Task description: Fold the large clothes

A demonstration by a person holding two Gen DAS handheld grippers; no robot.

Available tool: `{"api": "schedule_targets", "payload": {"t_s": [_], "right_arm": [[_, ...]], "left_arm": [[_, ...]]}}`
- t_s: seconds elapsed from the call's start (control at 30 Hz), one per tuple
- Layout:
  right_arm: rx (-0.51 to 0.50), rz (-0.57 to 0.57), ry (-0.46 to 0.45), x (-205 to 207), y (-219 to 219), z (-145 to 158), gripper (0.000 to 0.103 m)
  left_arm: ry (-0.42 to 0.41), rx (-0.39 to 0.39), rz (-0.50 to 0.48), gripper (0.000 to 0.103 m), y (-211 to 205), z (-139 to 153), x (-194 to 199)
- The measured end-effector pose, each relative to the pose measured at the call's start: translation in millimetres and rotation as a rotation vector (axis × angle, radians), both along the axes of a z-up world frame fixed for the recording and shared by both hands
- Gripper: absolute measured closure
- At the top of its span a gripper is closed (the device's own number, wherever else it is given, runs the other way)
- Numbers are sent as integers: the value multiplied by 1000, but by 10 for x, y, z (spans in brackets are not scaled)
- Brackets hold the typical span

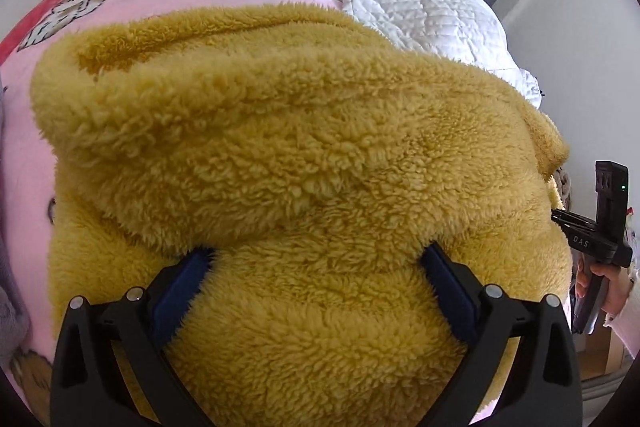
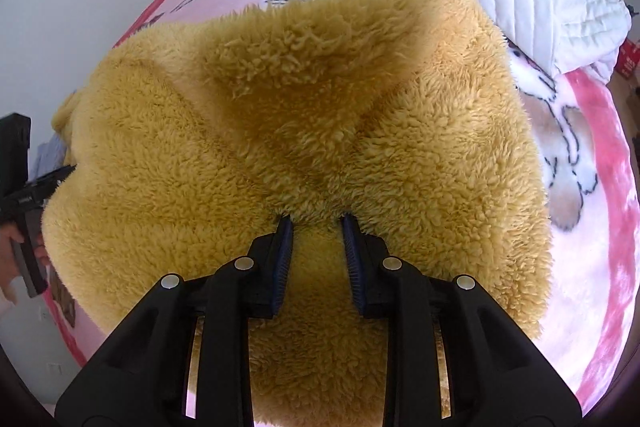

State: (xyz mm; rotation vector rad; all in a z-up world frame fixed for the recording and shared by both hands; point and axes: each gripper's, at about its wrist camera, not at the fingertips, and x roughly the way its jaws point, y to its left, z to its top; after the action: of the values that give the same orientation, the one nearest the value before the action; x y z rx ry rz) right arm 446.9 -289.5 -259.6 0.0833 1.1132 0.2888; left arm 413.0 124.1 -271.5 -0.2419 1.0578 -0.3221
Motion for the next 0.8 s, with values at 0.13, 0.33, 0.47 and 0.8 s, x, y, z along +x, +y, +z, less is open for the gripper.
{"api": "schedule_targets", "payload": {"t_s": [0.13,0.33,0.47,0.8], "right_arm": [[-20,-16,34,24,24,94,79],[-30,40,-46,34,218,665,45],[-46,108,-179,-110,442,1154,17],[-134,230,-201,-69,1356,1501,16]], "left_arm": [[-25,5,-6,4,0,75,-18],[-71,9,-2,5,210,469,-287],[-72,11,44,5,599,590,-446],[149,-443,70,5,1685,-144,46]]}}
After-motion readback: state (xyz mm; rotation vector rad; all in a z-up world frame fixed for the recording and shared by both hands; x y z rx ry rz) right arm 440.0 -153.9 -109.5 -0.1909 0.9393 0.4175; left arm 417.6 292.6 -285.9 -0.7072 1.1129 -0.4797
